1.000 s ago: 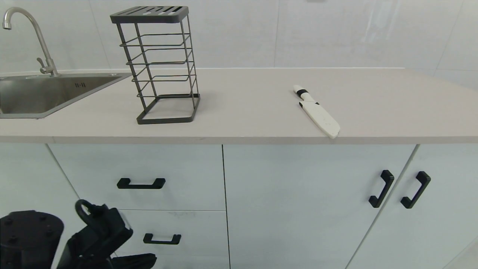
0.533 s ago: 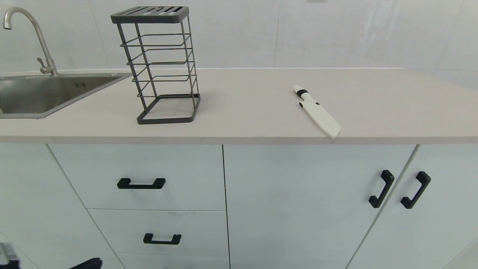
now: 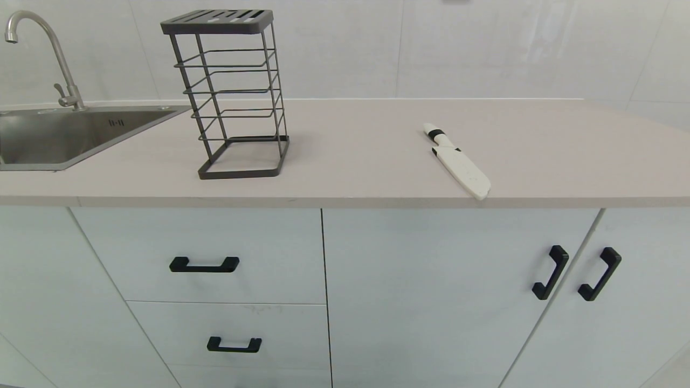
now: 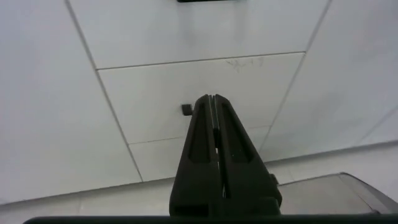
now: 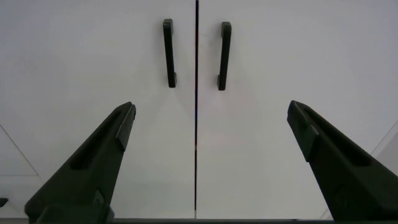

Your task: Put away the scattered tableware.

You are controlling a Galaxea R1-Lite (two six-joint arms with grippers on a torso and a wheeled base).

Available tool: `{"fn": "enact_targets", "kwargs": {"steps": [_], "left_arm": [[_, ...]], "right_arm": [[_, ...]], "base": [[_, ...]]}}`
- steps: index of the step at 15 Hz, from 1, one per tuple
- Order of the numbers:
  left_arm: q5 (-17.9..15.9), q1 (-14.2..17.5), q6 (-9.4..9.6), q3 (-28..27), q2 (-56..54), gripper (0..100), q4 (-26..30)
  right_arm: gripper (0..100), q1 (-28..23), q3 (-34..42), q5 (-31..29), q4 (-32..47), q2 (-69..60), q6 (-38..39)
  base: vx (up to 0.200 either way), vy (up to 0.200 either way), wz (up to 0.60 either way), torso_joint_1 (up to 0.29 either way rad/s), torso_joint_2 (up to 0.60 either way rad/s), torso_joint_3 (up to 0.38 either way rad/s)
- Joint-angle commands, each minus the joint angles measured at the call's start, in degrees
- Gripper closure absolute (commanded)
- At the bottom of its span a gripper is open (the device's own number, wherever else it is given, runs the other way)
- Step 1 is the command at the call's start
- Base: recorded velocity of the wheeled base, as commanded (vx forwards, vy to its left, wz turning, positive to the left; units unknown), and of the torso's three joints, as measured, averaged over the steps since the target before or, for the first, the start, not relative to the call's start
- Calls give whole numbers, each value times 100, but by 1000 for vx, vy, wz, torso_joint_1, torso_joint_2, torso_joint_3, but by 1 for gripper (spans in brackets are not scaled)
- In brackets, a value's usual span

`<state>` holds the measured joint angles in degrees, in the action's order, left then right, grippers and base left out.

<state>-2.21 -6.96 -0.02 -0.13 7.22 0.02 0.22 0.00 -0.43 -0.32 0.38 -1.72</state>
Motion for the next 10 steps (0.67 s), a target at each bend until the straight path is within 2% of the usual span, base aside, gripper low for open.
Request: {"fn": "enact_targets", "kwargs": {"steps": [1,3,5,6,7,8,9,10], "left_arm": [[10,142,99,5,-150,100,6],[36,142,64,5,-150,100,15],[89,142,38,5,-150,100,6],[238,142,-182,5,-150,100,-2],[238,142,-182,5,-150,100,-2],[326,142,-305,5,-150,100,-20],[344,178,-305,5,-150,100,-11],[335,450,-305,5,-229,100,-11]], "right_arm": [[0,4,0,-10,-3,-11,-13],[0,4,0,-10,-3,-11,14],[0,4,0,-10,-3,-11,14],[0,4,0,-10,-3,-11,14],[0,4,0,-10,-3,-11,14],[0,4,0,-19,-3,-3,14],[0,4,0,-19,5,-11,14],[0,4,0,-19,-3,-11,14]], "base": [[0,0,0,0,0,0],[0,0,0,1,-45,-55],[0,0,0,24,-242,-261],[0,0,0,41,-437,-330],[0,0,0,36,-432,-339],[0,0,0,95,-452,-359],[0,0,0,105,-452,-354],[0,0,0,119,-452,-349]]}}
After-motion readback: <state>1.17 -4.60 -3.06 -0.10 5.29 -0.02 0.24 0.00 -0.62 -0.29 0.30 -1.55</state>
